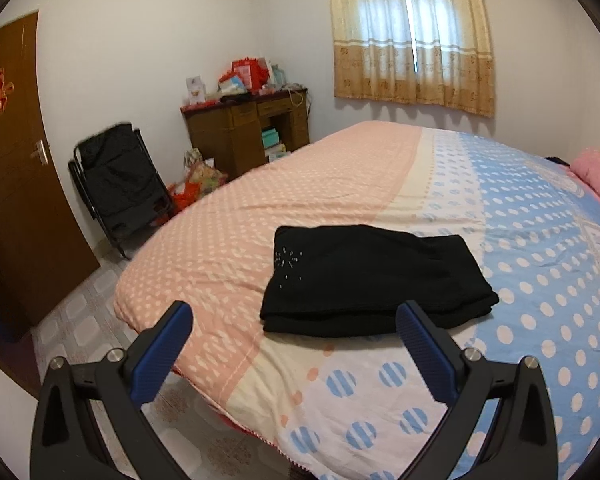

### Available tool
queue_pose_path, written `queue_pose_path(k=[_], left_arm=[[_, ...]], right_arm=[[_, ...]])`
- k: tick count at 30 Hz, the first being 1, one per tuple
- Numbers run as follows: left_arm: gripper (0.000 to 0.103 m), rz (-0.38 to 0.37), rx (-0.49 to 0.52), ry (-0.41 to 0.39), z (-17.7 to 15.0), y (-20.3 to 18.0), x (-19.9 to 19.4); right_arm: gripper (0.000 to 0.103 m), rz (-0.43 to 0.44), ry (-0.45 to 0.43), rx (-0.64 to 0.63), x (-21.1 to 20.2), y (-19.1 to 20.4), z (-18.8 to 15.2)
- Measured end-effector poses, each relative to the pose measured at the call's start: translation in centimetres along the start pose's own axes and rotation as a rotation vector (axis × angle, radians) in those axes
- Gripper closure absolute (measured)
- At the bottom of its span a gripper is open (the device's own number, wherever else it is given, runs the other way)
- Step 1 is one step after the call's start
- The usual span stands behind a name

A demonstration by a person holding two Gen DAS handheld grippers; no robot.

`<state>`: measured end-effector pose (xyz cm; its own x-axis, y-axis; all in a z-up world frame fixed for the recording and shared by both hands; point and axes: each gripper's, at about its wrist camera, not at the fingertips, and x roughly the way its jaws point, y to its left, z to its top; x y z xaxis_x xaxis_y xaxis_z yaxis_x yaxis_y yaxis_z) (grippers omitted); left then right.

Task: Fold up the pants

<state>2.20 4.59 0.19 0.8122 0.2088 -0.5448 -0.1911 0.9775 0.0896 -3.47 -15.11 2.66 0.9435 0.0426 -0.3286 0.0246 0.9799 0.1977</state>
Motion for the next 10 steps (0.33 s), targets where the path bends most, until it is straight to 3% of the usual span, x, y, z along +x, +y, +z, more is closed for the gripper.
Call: queue_pose_path(k=[10], left_arm=[[0.0,-0.044,0.005,0.04,0.5,-0.8,0.3]], right_arm=[[0.034,-0.078,-0.012,0.045,-0.6,-2.6,0.8]])
